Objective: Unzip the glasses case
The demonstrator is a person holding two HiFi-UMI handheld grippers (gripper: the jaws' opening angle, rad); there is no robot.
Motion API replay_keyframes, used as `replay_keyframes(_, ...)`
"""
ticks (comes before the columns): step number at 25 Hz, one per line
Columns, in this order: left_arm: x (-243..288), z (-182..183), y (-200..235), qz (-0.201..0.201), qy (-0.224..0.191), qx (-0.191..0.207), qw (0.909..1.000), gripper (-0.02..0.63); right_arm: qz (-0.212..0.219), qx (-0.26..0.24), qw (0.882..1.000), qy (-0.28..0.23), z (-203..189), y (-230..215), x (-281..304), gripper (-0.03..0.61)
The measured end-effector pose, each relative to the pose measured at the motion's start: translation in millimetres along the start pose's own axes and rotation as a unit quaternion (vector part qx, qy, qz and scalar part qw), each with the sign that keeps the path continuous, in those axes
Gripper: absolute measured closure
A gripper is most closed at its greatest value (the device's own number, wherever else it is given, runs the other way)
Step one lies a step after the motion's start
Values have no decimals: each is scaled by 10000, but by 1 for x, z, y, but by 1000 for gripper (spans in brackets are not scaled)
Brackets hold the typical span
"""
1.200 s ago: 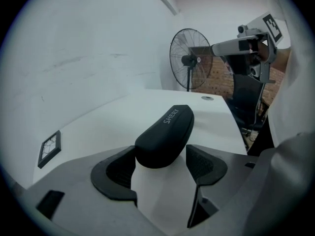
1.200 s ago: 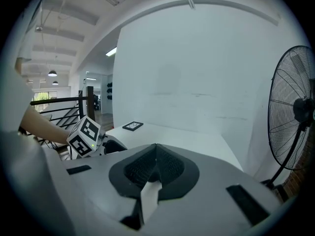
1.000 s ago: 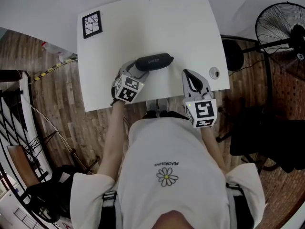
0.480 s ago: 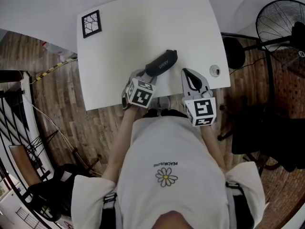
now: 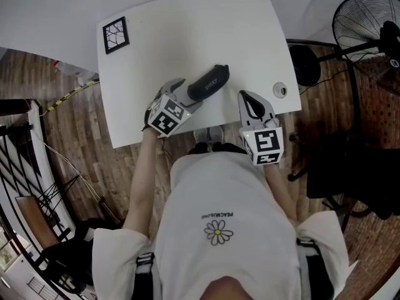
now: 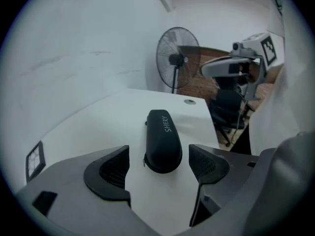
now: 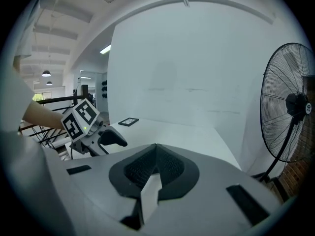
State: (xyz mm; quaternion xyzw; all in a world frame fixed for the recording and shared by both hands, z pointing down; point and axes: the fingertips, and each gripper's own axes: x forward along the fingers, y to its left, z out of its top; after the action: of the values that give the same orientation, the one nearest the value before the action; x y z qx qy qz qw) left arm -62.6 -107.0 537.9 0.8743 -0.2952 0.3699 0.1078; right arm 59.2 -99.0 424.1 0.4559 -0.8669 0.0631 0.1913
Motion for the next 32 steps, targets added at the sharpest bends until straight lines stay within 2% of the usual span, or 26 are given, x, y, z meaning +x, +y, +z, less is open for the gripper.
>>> replay_keyframes(1, 3, 0, -1, -158, 55, 241, 9996, 248, -8, 10, 10000, 17, -2, 0, -1, 571)
replay_keyframes(3, 10, 1, 0, -335, 125, 448, 9984, 249, -17, 37, 10000, 52, -5, 0, -2, 571)
replay_keyframes(9, 27, -6, -12, -571, 261, 428, 9971, 250, -119, 74, 9998, 141, -12, -7, -3, 571)
replay_keyframes(12, 33, -9, -12, -306, 213, 342, 9987, 257, -141, 81, 9997, 161, -14, -8, -3, 571)
replay_keyframes(13, 33, -10, -10, -189, 173, 268, 9993, 299, -135, 76, 9997, 165, -14, -8, -3, 571)
replay_keyframes(17, 32, -8, -7, 115, 14, -105, 9999, 310, -75, 35, 9998, 162, -12, -4, 0, 571)
replay_keyframes(19, 31, -9, -2, 545, -29, -294, 9981, 313, -43, -3, 9999, 157, -10, -2, 2, 571)
replay_keyframes(21, 26, -14, 12, 1334, -32, -695, 9886, 314, -16, -45, 9999, 150, -9, 0, 3, 571)
replay_keyframes(23, 17, -23, 28, 2122, -103, -1432, 9666, 314, 7, -80, 9999, 145, -7, 1, 4, 571)
replay_keyframes(25, 8, -30, 37, 2483, -287, -2243, 9419, 314, 25, -121, 9998, 147, -6, 3, 4, 571)
replay_keyframes(26, 6, -33, 38, 2531, -361, -2501, 9338, 314, 33, -140, 9998, 150, -6, 4, 4, 571)
replay_keyframes(28, 5, -35, 40, 2532, -447, -2691, 9282, 313, 50, -169, 9997, 157, -7, 7, 3, 571)
replay_keyframes(32, 0, -33, 40, 2518, -566, -2726, 9269, 290, 78, -209, 9996, 179, -10, 7, 3, 571)
